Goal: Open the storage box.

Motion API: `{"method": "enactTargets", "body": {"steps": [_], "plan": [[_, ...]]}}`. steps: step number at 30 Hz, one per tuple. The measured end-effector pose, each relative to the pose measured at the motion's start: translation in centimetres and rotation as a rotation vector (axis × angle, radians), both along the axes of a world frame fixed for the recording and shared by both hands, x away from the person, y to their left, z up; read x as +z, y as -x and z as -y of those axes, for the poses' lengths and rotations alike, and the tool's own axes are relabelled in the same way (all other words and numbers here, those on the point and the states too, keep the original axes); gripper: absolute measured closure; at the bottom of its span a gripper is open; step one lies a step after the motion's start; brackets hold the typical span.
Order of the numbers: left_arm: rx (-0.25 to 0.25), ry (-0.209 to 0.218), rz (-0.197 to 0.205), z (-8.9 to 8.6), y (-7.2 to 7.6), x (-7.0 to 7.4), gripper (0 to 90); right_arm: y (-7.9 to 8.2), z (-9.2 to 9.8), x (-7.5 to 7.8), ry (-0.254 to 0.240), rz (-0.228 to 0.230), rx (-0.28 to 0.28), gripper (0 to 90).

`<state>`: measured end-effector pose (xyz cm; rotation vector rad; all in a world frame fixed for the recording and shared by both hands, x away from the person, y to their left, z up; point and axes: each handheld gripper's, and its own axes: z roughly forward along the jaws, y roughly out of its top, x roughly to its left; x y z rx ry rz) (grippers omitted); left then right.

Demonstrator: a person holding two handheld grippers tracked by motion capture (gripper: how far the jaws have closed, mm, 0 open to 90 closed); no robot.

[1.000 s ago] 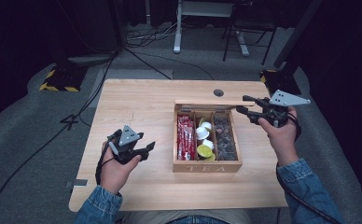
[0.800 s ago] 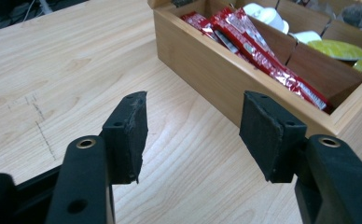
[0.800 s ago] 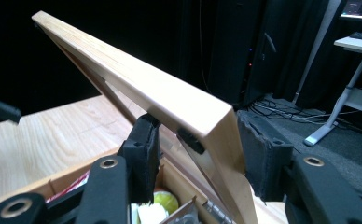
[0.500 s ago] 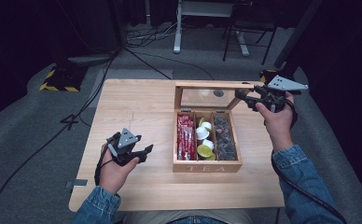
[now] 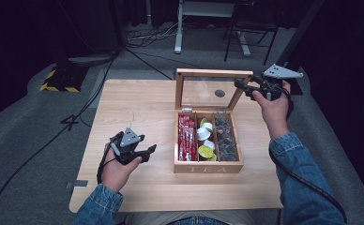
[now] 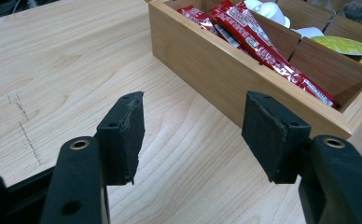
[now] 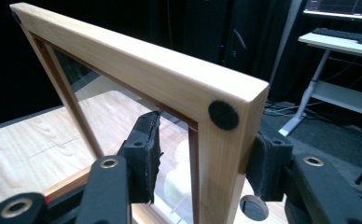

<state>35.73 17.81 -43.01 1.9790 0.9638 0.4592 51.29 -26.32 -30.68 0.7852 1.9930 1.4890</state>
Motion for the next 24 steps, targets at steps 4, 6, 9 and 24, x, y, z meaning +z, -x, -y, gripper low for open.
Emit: {"method": "enactTargets", "body": {"steps": [4, 6, 9, 24], "plan": [[-0.006, 0.014, -0.007, 0.1, -0.1, 0.0, 39.3, -0.8, -0.3, 0.1, 0.002, -0.007, -0.025, 50.7], [-0.014, 0.014, -0.002, 0.1, -0.1, 0.0, 39.1, -1.2, -0.4, 0.1, 0.003, -0.007, -0.034, 50.2], [-0.016, 0.013, -0.006, 0.1, -0.2, 0.0, 39.0, -2.0, -0.6, 0.0, -0.011, -0.015, -0.050, 49.2], [-0.026, 0.002, -0.034, 0.2, -0.3, -0.4, 39.1, -4.6, -1.0, -2.6, -0.022, -0.074, -0.065, 42.5]]}}
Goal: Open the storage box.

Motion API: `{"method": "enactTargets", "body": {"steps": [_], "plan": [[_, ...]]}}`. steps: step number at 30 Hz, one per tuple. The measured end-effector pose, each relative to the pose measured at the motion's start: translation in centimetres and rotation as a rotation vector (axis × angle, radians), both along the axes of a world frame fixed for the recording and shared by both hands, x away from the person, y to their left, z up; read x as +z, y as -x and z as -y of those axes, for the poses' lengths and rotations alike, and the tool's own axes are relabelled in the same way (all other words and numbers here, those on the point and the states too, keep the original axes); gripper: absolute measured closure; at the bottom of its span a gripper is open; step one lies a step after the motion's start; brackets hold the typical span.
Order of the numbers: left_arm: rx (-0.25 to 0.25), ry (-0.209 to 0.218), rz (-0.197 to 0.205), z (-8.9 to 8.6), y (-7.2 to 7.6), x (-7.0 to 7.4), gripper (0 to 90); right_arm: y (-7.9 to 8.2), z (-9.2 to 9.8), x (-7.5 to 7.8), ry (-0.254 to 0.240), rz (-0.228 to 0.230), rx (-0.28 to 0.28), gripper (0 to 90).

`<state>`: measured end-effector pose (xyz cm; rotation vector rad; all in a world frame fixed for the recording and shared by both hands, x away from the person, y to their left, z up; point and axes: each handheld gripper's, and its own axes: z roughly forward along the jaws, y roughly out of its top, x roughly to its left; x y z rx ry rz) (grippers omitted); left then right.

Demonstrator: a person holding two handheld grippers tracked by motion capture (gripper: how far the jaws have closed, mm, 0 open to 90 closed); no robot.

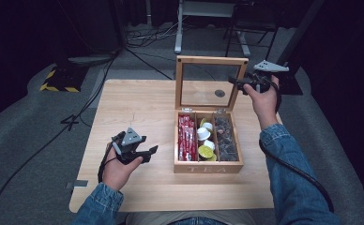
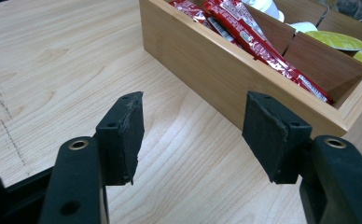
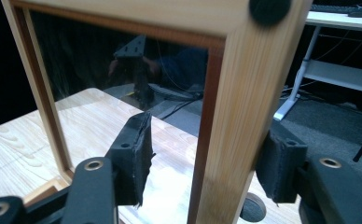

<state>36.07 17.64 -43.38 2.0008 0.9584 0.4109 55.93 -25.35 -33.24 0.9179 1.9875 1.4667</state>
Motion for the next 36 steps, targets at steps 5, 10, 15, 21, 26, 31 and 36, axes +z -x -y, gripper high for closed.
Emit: {"method": "enactTargets", "body": {"steps": [5, 10, 15, 21, 26, 31, 36], "plan": [[0.003, -0.010, -0.009, -0.2, -0.3, -0.4, 39.0, -0.7, -0.1, -0.9, -0.015, -0.024, -0.006, 39.5], [0.004, -0.016, -0.017, -0.3, -0.5, -0.8, 38.7, -1.3, -0.6, -1.5, -0.025, -0.024, -0.037, 36.3], [0.009, -0.018, -0.033, -0.5, -0.7, -1.3, 37.4, -1.5, -0.7, -2.0, -0.002, -0.031, -0.040, 34.4], [0.005, -0.035, -0.045, -0.7, -0.9, -1.7, 36.4, -1.8, -0.8, -3.4, 0.010, -0.040, -0.063, 32.2], [0.012, -0.029, -0.051, -0.8, -1.0, -1.8, 36.4, -2.0, -0.9, -4.4, 0.030, -0.054, -0.079, 31.8], [0.013, -0.030, -0.062, -0.8, -1.1, -2.1, 36.2, -2.0, -0.8, -5.0, 0.022, -0.070, -0.080, 31.9], [0.014, -0.030, -0.064, -0.8, -1.2, -2.1, 36.2, -1.9, -0.8, -5.5, 0.013, -0.087, -0.081, 31.5]]}}
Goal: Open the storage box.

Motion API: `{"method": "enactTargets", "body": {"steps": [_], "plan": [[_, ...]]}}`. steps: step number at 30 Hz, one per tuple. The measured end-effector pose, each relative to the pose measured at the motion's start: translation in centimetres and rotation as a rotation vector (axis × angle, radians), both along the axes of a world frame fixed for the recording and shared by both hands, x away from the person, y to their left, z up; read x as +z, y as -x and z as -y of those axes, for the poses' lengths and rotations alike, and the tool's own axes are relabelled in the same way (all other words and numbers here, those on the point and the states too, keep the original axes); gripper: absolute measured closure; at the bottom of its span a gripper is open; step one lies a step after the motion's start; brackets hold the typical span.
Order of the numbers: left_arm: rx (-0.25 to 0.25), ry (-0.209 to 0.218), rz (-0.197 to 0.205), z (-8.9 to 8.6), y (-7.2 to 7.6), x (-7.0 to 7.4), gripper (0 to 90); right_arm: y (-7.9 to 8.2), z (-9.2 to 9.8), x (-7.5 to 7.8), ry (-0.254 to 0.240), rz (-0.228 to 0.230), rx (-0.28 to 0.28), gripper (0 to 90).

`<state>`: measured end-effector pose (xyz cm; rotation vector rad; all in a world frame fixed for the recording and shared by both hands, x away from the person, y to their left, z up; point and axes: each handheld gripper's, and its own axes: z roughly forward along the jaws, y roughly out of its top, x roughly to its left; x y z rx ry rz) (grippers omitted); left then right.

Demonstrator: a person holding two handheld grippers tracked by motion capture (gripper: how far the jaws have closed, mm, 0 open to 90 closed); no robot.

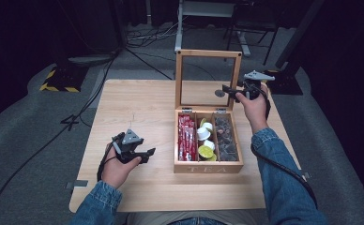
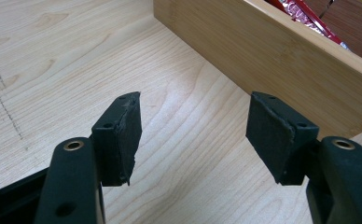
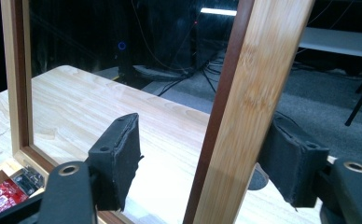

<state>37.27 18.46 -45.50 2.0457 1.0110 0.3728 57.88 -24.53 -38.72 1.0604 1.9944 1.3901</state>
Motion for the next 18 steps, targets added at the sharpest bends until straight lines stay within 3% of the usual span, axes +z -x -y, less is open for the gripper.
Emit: {"method": "enactTargets", "body": {"steps": [5, 15, 18], "plan": [[-0.003, 0.002, -0.003, 0.0, -0.1, 0.0, 36.1, 0.1, 0.1, -0.1, 0.019, -0.019, 0.001, 31.3], [-0.001, 0.005, -0.008, -1.0, -0.1, 0.3, 35.5, 1.7, 2.7, 1.0, -0.046, -0.012, -0.027, 30.8], [-0.026, -0.025, -0.009, -1.6, 0.2, 1.1, 34.3, 2.9, 3.6, 2.1, -0.061, -0.043, -0.016, 34.6]]}}
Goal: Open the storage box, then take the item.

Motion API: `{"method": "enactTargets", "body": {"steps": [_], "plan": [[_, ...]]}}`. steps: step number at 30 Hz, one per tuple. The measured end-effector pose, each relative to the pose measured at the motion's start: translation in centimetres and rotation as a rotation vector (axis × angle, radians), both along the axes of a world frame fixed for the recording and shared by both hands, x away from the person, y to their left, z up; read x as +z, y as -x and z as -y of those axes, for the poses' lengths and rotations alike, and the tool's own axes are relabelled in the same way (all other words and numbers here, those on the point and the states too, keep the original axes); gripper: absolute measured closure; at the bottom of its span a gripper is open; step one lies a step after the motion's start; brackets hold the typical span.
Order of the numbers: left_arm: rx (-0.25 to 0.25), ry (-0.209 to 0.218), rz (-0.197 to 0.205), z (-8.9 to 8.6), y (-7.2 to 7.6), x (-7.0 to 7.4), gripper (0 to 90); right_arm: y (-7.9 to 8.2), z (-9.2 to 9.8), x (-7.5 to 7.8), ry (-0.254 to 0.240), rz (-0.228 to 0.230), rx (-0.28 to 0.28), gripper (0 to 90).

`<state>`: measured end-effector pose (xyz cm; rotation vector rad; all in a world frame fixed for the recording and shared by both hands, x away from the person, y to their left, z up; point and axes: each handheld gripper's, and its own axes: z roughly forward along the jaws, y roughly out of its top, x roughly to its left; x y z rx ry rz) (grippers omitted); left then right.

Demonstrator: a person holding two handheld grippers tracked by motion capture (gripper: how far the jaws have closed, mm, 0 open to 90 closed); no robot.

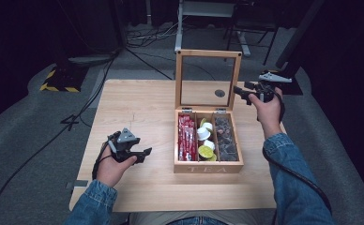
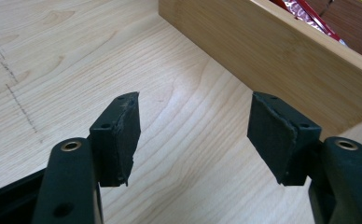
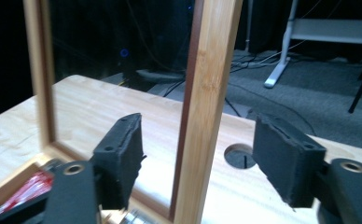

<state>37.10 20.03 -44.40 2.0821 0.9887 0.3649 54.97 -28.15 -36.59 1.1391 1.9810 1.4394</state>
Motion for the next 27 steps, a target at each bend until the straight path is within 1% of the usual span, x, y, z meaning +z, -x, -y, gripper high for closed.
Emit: {"method": "enactTargets", "body": {"steps": [1, 2, 3, 4, 5, 6, 7, 9, 10, 11, 12, 13, 14, 15, 16, 17, 18, 20, 21, 22, 24, 25, 26, 27], "plan": [[-0.006, -0.004, 0.009, -0.4, 0.2, 0.5, 34.2, 0.7, 0.4, 0.8, 0.005, 0.000, 0.015, 35.1], [-0.006, -0.004, 0.009, -0.4, 0.2, 0.5, 34.2, 0.7, 0.4, 0.8, 0.005, 0.000, 0.015, 35.1], [-0.009, -0.007, 0.007, -0.7, 0.4, 0.8, 34.2, 1.1, 0.6, 1.1, 0.004, -0.004, 0.024, 35.1], [-0.007, 0.000, 0.009, -0.8, 0.5, 0.9, 34.1, 1.7, 0.8, 1.6, 0.004, -0.001, 0.037, 35.1], [-0.009, 0.007, 0.012, -1.1, 0.7, 1.2, 34.2, 2.7, 0.9, 2.1, 0.015, -0.004, 0.060, 33.4], [-0.009, 0.007, 0.012, -1.1, 0.7, 1.2, 34.2, 2.7, 0.9, 2.1, 0.015, -0.004, 0.060, 33.4], [-0.011, 0.011, 0.009, -1.1, 0.8, 1.3, 34.2, 3.1, 0.9, 2.3, 0.018, -0.006, 0.070, 32.6], [-0.019, 0.008, 0.010, -1.2, 0.9, 1.4, 34.1, 4.3, 0.8, 2.7, 0.021, -0.002, 0.102, 28.2], [-0.019, 0.005, 0.013, -1.2, 1.0, 1.4, 34.0, 5.3, 0.4, 2.9, 0.017, 0.003, 0.132, 19.6], [-0.022, 0.005, 0.011, -1.1, 1.0, 1.4, 34.0, 5.3, 0.4, 2.9, 0.017, 0.003, 0.132, 19.6], [-0.024, 0.010, 0.006, -1.1, 1.1, 1.2, 33.7, 6.0, 0.2, 3.0, 0.017, 0.007, 0.141, 17.1], [-0.024, 0.008, 0.000, -1.0, 1.1, 1.1, 33.2, 7.7, -0.6, 3.3, 0.029, 0.026, 0.163, 19.3], [-0.025, 0.004, -0.001, -0.9, 1.1, 0.9, 33.2, 7.7, -0.6, 3.3, 0.029, 0.026, 0.163, 19.3], [-0.027, -0.005, -0.003, -0.9, 1.2, 0.7, 33.0, 8.3, -0.9, 3.3, 0.035, 0.037, 0.176, 21.3], [-0.030, -0.012, -0.021, -0.8, 1.3, 0.4, 32.7, 9.0, -1.3, 3.4, 0.044, 0.044, 0.195, 23.5], [-0.048, -0.028, -0.044, -0.7, 1.4, 0.0, 34.0, 10.2, -2.2, 3.5, 0.056, 0.046, 0.242, 29.8], [-0.048, -0.028, -0.044, -0.7, 1.4, 0.0, 33.9, 10.2, -2.2, 3.5, 0.056, 0.046, 0.242, 29.8], [-0.065, -0.045, -0.074, -0.8, 1.5, -0.3, 33.6, 11.2, -3.1, 3.4, 0.058, 0.041, 0.284, 34.5], [-0.062, -0.047, -0.076, -0.9, 1.6, -0.5, 33.4, 11.6, -3.5, 3.3, 0.061, 0.045, 0.298, 37.2], [-0.058, -0.050, -0.081, -0.9, 1.7, -0.7, 33.0, 12.3, -4.3, 3.0, 0.064, 0.043, 0.333, 40.2], [-0.058, -0.060, -0.081, -1.1, 1.8, -1.0, 32.6, 12.5, -4.5, 2.9, 0.067, 0.038, 0.339, 41.1], [-0.049, -0.056, -0.084, -1.2, 1.9, -1.3, 32.2, 12.7, -4.9, 2.8, 0.070, 0.037, 0.353, 41.4], [-0.049, -0.062, -0.087, -1.3, 2.0, -1.4, 31.7, 12.9, -5.4, 2.5, 0.072, 0.034, 0.369, 41.6], [-0.043, -0.061, -0.078, -1.4, 2.1, -1.5, 31.6, 13.0, -5.6, 2.5, 0.070, 0.032, 0.372, 41.7]]}}
